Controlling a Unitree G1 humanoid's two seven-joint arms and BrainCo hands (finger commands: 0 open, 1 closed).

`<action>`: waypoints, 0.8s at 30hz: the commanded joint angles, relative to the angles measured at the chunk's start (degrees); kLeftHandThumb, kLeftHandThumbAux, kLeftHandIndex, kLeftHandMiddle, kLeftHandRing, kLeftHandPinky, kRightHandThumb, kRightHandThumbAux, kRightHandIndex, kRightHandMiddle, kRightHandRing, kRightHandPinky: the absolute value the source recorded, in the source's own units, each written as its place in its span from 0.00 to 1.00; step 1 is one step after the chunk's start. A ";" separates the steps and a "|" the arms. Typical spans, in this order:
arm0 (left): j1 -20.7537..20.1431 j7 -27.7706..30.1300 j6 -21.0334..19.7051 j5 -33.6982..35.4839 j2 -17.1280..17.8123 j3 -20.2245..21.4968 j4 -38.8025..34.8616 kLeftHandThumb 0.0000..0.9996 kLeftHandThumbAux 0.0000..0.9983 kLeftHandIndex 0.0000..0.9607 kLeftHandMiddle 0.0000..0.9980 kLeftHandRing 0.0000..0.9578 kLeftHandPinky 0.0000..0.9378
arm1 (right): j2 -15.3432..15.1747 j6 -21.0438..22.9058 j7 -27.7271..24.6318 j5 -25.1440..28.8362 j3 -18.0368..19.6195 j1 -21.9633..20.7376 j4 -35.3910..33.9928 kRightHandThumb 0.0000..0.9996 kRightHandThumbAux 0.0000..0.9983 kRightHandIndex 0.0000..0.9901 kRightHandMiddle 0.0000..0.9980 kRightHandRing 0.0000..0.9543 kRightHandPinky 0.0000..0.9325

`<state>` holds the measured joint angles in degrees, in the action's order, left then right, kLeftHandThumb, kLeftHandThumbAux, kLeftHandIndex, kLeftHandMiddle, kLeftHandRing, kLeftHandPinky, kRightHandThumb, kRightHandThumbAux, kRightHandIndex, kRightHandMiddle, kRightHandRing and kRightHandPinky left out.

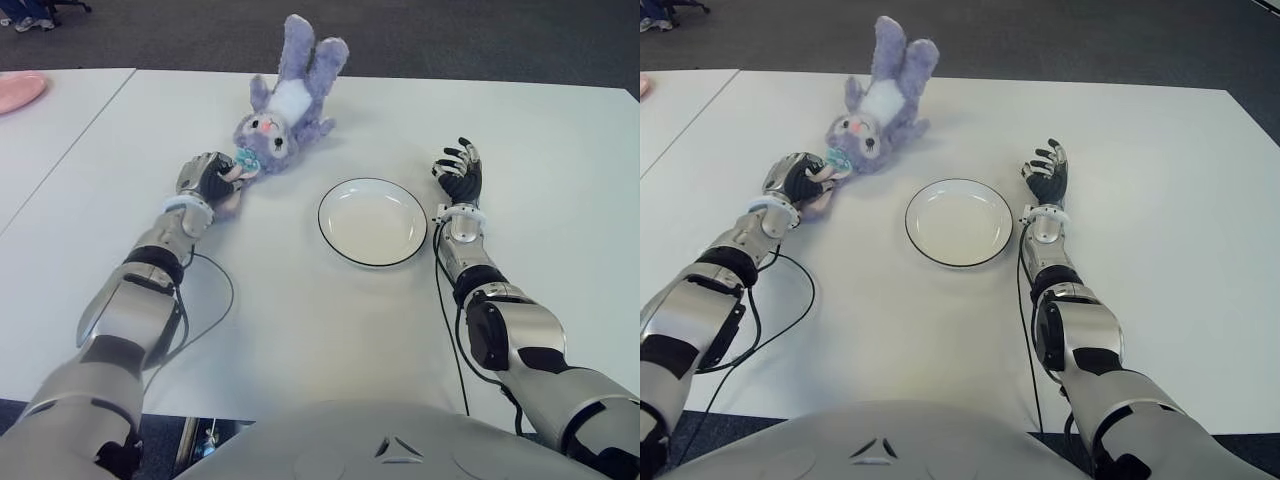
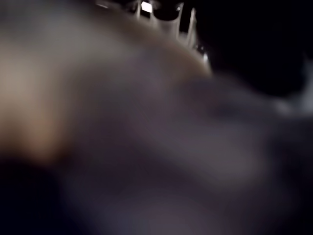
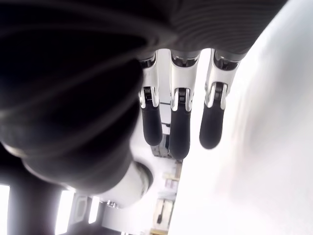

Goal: Put the doll into the plate.

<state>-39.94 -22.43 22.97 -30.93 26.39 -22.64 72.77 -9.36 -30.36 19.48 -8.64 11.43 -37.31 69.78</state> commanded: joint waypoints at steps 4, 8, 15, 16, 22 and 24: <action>6.77 -1.54 -8.20 -7.49 -5.41 -7.84 4.32 0.68 0.75 0.85 0.88 0.90 0.93 | 5.01 5.68 -1.82 2.13 1.56 12.27 7.72 0.46 0.91 0.14 0.28 0.34 0.42; 7.11 -2.29 -8.81 -8.25 -5.53 -9.21 4.13 0.70 0.74 0.85 0.87 0.90 0.93 | 5.16 5.60 -1.98 2.34 1.93 12.24 7.67 0.48 0.91 0.14 0.27 0.35 0.44; 8.38 -3.76 -9.65 -10.79 -5.20 -12.89 2.71 0.67 0.74 0.82 0.86 0.89 0.91 | 5.16 6.01 -2.08 2.69 2.20 12.11 7.65 0.48 0.90 0.15 0.27 0.36 0.42; 8.57 -3.88 -9.98 -11.18 -5.19 -13.45 2.35 0.67 0.74 0.82 0.86 0.88 0.91 | 5.13 6.02 -2.20 2.74 2.27 12.13 7.65 0.47 0.90 0.15 0.27 0.35 0.42; 8.74 -3.02 -11.05 -11.79 -4.98 -15.46 1.42 0.65 0.73 0.81 0.85 0.88 0.90 | 5.17 5.73 -2.74 3.11 2.80 12.21 7.64 0.44 0.90 0.15 0.27 0.34 0.41; 8.66 -2.36 -11.18 -11.90 -4.76 -16.11 1.00 0.64 0.73 0.80 0.85 0.88 0.90 | 5.22 5.54 -2.96 3.25 3.04 12.25 7.62 0.44 0.90 0.15 0.27 0.34 0.41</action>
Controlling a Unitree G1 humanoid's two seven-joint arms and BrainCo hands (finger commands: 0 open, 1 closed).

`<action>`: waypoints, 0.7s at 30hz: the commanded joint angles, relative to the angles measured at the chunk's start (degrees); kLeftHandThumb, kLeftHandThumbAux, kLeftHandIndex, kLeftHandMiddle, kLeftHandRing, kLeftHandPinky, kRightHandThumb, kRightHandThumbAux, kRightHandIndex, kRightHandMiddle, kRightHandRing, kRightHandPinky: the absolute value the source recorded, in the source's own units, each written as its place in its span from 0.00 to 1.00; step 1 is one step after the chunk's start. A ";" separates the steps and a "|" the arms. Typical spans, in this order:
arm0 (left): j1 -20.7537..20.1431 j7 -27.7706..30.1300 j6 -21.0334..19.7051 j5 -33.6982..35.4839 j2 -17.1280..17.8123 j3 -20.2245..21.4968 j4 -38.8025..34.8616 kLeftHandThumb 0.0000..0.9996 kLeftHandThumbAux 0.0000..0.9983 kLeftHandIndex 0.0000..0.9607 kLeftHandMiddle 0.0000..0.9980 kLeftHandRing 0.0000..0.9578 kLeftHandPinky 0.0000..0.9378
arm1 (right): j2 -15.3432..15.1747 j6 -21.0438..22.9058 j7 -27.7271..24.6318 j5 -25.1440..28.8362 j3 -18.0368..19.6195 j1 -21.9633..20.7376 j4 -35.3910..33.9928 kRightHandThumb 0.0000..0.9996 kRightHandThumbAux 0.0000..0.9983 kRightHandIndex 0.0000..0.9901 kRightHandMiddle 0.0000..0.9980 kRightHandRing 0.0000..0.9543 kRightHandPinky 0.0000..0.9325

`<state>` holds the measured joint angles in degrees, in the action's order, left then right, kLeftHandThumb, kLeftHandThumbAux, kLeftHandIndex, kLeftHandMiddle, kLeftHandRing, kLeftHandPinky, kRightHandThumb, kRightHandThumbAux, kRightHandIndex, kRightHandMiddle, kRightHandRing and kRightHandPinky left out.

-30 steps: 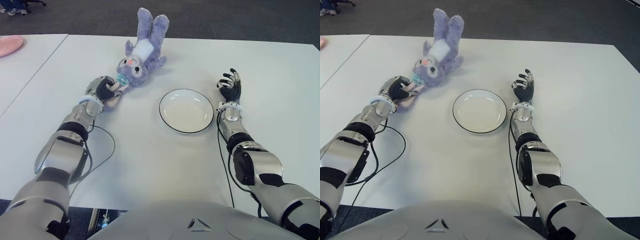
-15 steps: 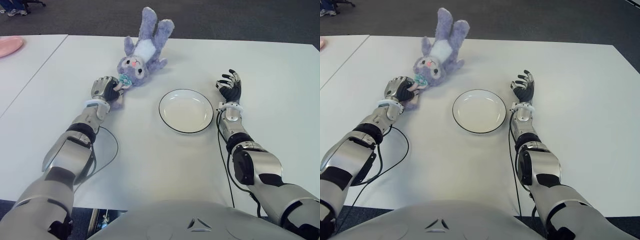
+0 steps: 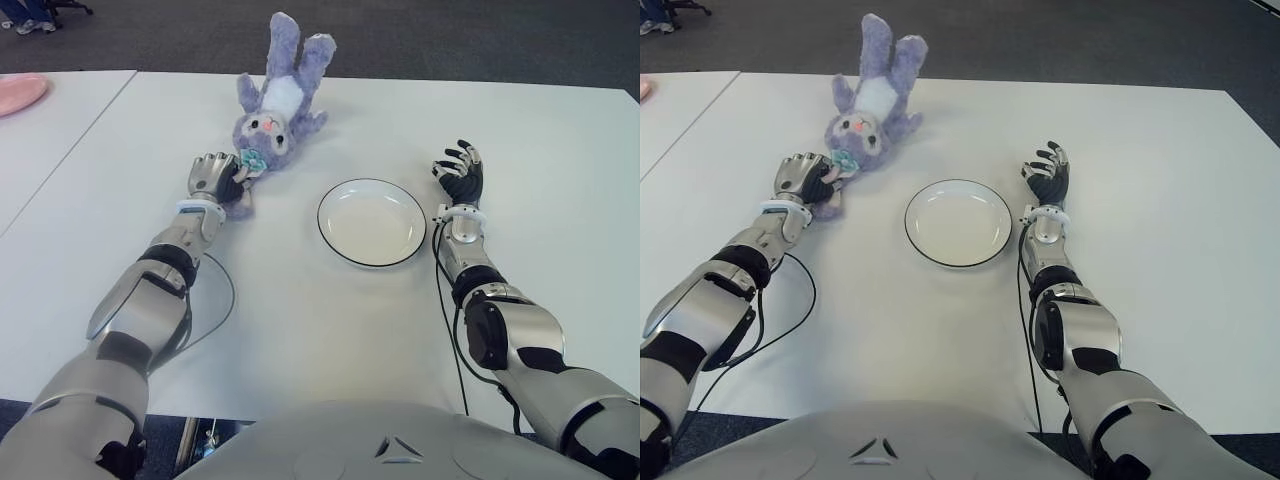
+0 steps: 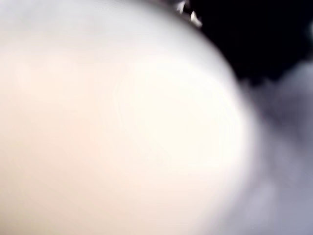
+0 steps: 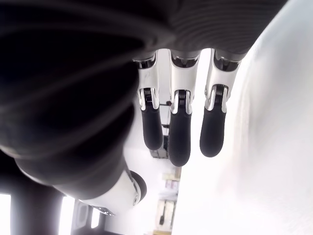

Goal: Put the doll into the plate.

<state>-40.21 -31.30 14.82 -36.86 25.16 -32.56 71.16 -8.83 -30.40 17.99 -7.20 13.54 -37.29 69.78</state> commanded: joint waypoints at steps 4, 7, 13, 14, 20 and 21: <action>8.52 7.62 -2.95 -6.07 -2.63 -7.01 1.03 0.64 0.74 0.80 0.85 0.88 0.90 | 4.77 5.34 -1.74 1.95 1.18 12.33 7.61 0.42 0.89 0.15 0.27 0.34 0.41; 7.95 8.23 -3.01 -5.91 -1.68 -7.44 -0.68 0.63 0.74 0.80 0.85 0.88 0.90 | 4.81 5.30 -1.84 2.04 1.31 12.34 7.60 0.42 0.89 0.15 0.27 0.34 0.41; 8.47 5.69 -2.96 -6.38 2.30 -7.35 -7.58 0.62 0.74 0.80 0.85 0.87 0.89 | 5.05 5.24 -1.99 2.39 1.86 12.32 7.57 0.47 0.90 0.16 0.27 0.34 0.41; 8.75 5.25 -3.10 -6.57 3.67 -7.09 -10.04 0.61 0.75 0.80 0.85 0.87 0.89 | 5.09 5.26 -1.98 2.44 1.93 12.31 7.56 0.48 0.90 0.16 0.27 0.33 0.40; 13.91 8.70 -7.54 -8.08 14.45 -2.09 -36.83 0.60 0.75 0.80 0.85 0.87 0.90 | 5.28 5.11 -2.34 2.83 2.46 12.32 7.55 0.63 0.90 0.16 0.28 0.36 0.40; 14.80 9.51 -8.33 -8.32 15.65 -1.23 -40.48 0.60 0.75 0.80 0.85 0.88 0.91 | 5.30 5.08 -2.46 2.92 2.57 12.32 7.54 0.68 0.89 0.16 0.28 0.37 0.40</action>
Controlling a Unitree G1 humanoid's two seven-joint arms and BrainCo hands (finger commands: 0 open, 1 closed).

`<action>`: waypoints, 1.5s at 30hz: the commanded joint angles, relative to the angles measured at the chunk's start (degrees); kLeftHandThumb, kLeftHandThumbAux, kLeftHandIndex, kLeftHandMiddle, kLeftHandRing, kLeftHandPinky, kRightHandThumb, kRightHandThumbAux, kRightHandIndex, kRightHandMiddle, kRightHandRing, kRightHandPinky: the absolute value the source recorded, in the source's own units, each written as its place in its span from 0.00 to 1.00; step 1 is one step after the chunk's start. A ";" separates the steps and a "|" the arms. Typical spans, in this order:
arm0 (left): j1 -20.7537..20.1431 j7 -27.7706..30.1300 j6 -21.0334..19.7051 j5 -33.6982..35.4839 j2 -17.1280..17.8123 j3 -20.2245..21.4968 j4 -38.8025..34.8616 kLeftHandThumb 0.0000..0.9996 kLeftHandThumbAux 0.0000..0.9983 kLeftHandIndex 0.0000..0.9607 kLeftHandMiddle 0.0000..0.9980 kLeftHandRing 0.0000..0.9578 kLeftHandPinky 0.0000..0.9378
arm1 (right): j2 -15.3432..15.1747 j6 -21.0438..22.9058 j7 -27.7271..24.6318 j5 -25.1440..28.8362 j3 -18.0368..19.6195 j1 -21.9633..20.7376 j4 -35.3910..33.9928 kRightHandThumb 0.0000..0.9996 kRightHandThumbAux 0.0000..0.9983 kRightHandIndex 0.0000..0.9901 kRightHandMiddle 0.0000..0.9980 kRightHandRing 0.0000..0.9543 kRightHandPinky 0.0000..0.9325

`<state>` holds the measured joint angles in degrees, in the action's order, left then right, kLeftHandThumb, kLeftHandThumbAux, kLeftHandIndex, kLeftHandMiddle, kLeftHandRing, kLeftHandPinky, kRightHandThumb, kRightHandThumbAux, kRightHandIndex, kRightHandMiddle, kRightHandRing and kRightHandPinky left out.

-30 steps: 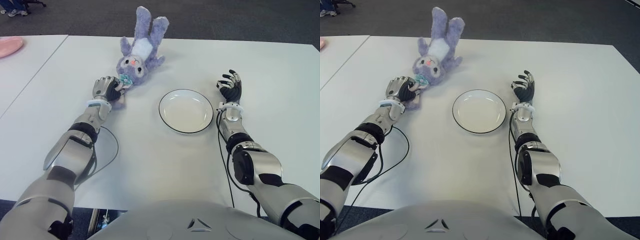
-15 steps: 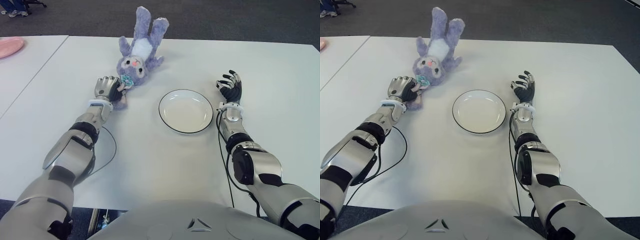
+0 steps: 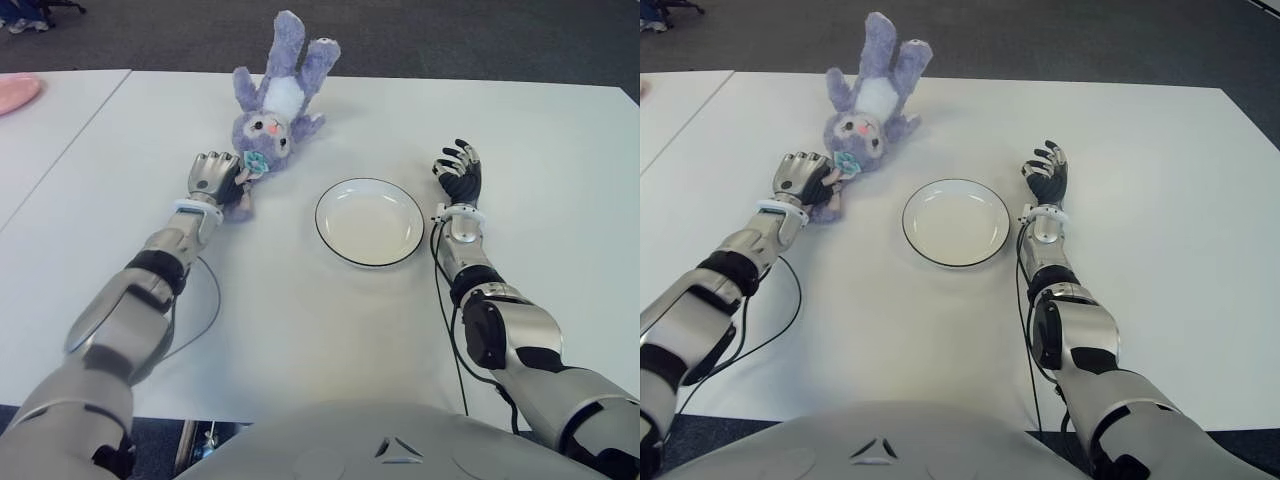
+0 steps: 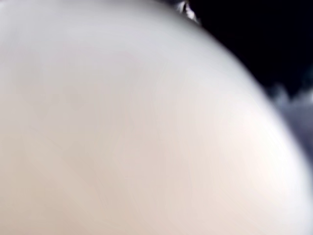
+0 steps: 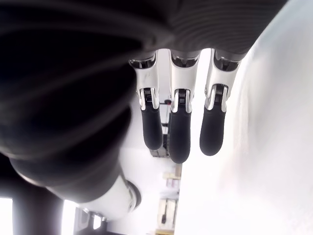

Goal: Put the doll into the plate.

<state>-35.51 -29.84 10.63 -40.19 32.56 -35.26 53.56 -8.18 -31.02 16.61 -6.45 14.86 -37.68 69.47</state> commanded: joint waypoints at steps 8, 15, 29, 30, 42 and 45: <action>16.61 11.52 -6.76 -6.17 12.57 7.21 -43.40 0.62 0.75 0.83 0.88 0.91 0.95 | 4.87 5.75 -1.25 2.43 1.76 12.63 7.89 0.80 0.89 0.16 0.31 0.39 0.38; 20.87 11.39 -7.42 -7.21 12.26 9.90 -51.95 0.64 0.75 0.85 0.90 0.94 0.97 | 5.06 5.56 -1.19 2.45 2.04 12.57 7.88 0.85 0.88 0.16 0.31 0.39 0.34; 22.52 6.96 -1.03 -10.22 11.48 15.90 -57.55 0.67 0.74 0.84 0.90 0.94 0.97 | 5.24 6.21 -0.53 1.39 1.83 12.25 7.96 0.84 0.88 0.15 0.30 0.34 0.29; 22.39 6.74 -0.65 -10.39 11.38 16.15 -57.35 0.68 0.74 0.84 0.90 0.94 0.97 | 5.26 6.18 -0.50 1.35 1.80 12.25 7.96 0.84 0.88 0.15 0.30 0.34 0.30; 23.54 8.04 -1.40 -13.72 10.05 18.22 -57.81 0.69 0.72 0.84 0.87 0.91 0.93 | 5.57 5.34 0.01 1.40 1.96 12.27 7.95 0.90 0.88 0.17 0.23 0.37 0.31; 23.31 6.89 -1.15 -14.58 9.58 18.40 -57.34 0.69 0.73 0.84 0.86 0.90 0.93 | 5.67 5.14 0.29 1.37 1.97 12.24 7.94 0.92 0.87 0.18 0.23 0.38 0.29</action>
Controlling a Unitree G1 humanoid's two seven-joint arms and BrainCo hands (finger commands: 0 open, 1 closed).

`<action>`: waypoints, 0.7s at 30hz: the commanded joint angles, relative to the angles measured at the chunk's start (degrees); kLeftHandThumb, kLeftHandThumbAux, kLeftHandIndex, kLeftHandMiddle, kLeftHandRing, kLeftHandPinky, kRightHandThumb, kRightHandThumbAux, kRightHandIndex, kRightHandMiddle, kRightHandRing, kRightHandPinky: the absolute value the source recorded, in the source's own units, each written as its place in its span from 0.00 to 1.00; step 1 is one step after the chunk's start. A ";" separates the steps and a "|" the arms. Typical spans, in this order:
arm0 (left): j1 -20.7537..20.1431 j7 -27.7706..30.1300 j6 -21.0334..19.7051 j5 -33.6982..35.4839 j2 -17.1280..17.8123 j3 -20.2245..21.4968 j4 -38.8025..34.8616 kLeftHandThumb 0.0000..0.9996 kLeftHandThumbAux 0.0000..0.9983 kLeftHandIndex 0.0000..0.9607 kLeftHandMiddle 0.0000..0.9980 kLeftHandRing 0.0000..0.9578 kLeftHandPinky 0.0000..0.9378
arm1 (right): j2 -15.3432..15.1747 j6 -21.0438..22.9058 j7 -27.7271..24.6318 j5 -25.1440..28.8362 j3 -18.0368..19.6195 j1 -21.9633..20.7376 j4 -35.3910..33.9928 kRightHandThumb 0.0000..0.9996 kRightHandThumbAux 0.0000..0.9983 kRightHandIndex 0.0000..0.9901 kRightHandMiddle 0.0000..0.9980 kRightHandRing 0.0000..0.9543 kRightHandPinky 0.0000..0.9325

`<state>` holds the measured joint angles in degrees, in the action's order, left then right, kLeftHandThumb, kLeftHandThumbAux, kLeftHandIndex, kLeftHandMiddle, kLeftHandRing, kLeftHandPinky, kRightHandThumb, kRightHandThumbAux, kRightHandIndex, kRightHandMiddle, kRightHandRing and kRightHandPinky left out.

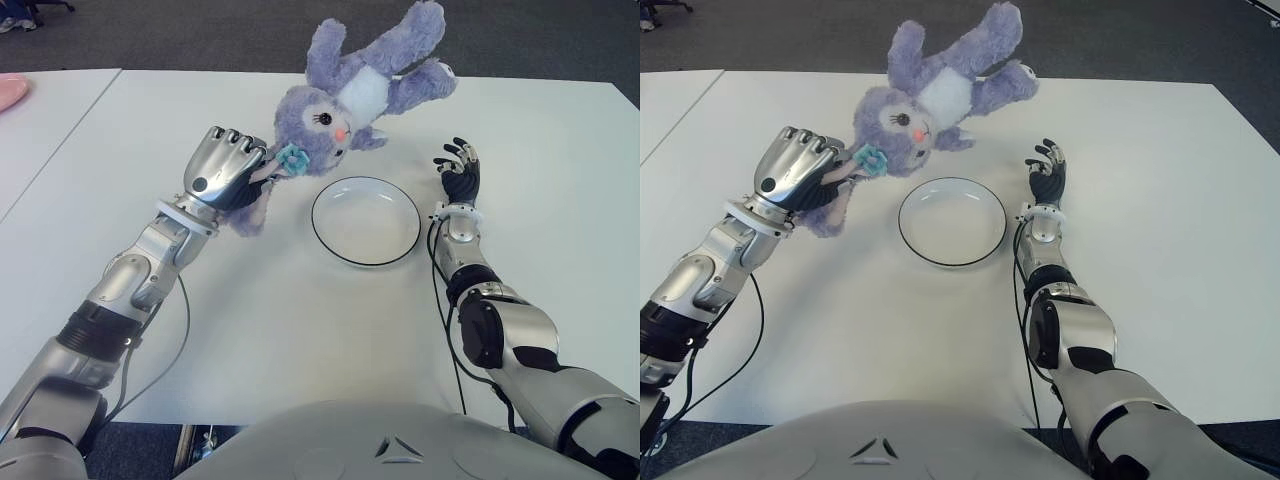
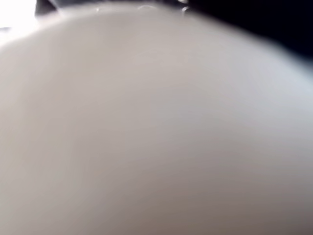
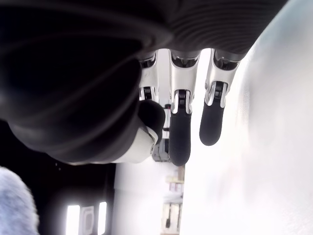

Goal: Put the doll into the plate.

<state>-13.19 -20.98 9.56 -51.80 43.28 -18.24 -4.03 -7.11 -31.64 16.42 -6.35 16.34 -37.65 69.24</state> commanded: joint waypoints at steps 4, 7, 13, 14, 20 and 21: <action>0.33 -3.01 0.75 -3.13 -1.97 1.85 0.29 0.70 0.73 0.84 0.87 0.90 0.93 | 4.61 5.64 0.81 1.14 0.41 12.22 8.17 0.92 0.87 0.19 0.23 0.37 0.26; 0.13 -3.47 1.03 -3.56 -2.25 2.07 0.30 0.70 0.73 0.84 0.87 0.90 0.93 | 4.59 5.77 0.91 1.03 0.31 12.19 8.19 0.89 0.88 0.19 0.22 0.35 0.26; 0.17 -3.72 0.75 -4.98 -2.88 2.74 0.01 0.70 0.74 0.84 0.86 0.90 0.93 | 4.76 5.06 1.18 1.17 0.45 12.26 8.15 0.88 0.88 0.19 0.20 0.34 0.30; 0.16 -3.71 0.89 -5.05 -2.93 2.83 -0.01 0.70 0.74 0.84 0.86 0.90 0.93 | 4.80 5.08 1.22 1.17 0.44 12.20 8.14 0.88 0.88 0.19 0.20 0.35 0.30; 0.03 -5.15 3.02 -5.41 -3.00 2.71 0.73 0.71 0.75 0.84 0.87 0.90 0.93 | 4.83 4.95 1.22 1.25 0.52 12.21 8.14 0.91 0.87 0.20 0.20 0.35 0.27; 0.01 -5.47 3.53 -5.37 -3.00 2.64 0.96 0.71 0.75 0.84 0.87 0.90 0.93 | 4.83 4.91 1.18 1.29 0.57 12.21 8.13 0.92 0.87 0.21 0.21 0.36 0.27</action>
<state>-12.86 -23.06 10.92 -55.88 41.10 -16.21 -3.97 -6.97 -31.78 17.59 -6.38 16.42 -37.65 69.23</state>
